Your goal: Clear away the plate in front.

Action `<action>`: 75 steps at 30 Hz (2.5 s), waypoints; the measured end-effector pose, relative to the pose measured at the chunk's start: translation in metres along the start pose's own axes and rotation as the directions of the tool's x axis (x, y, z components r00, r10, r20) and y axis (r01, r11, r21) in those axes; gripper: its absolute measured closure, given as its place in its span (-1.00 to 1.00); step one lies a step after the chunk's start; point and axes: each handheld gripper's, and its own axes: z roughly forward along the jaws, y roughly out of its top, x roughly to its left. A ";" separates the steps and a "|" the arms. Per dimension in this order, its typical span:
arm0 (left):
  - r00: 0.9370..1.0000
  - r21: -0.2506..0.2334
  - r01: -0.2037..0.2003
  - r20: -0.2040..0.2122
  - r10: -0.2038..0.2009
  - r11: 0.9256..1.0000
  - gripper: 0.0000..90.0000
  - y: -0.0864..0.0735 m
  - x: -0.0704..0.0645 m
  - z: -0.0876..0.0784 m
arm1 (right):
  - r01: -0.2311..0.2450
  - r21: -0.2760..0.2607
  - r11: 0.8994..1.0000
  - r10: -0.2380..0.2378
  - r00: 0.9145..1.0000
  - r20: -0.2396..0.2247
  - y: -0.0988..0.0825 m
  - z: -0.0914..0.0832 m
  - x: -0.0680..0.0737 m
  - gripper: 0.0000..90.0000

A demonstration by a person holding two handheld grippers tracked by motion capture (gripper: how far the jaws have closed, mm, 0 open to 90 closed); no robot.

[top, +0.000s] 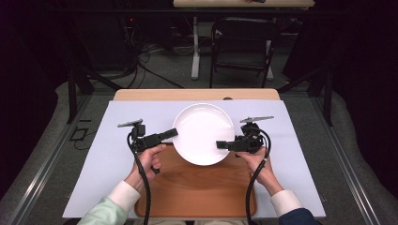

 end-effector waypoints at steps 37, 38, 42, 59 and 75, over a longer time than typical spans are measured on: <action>0.926 0.110 -0.362 -0.068 0.370 0.926 0.85 -0.013 -0.017 -0.002 | 0.048 -0.046 0.998 -0.047 0.999 0.023 -0.012 -0.023 0.012 0.52; 0.926 0.110 -0.362 -0.068 0.370 0.926 0.84 -0.013 -0.017 -0.002 | 0.048 -0.046 0.998 -0.047 0.999 0.023 -0.012 -0.023 0.012 0.52; 0.921 0.117 -0.376 -0.061 0.384 0.919 0.83 -0.014 -0.018 -0.003 | 0.079 -0.050 0.996 -0.077 0.996 0.036 -0.012 -0.027 0.018 0.53; 0.891 0.125 -0.433 -0.086 0.445 0.893 0.78 -0.020 -0.023 -0.023 | 0.175 -0.034 0.984 -0.173 0.984 0.050 -0.017 -0.029 0.044 0.60; 0.891 0.128 -0.437 -0.075 0.448 0.890 0.79 -0.030 -0.023 -0.044 | 0.203 -0.010 0.979 -0.202 0.979 0.032 -0.026 -0.027 0.062 0.62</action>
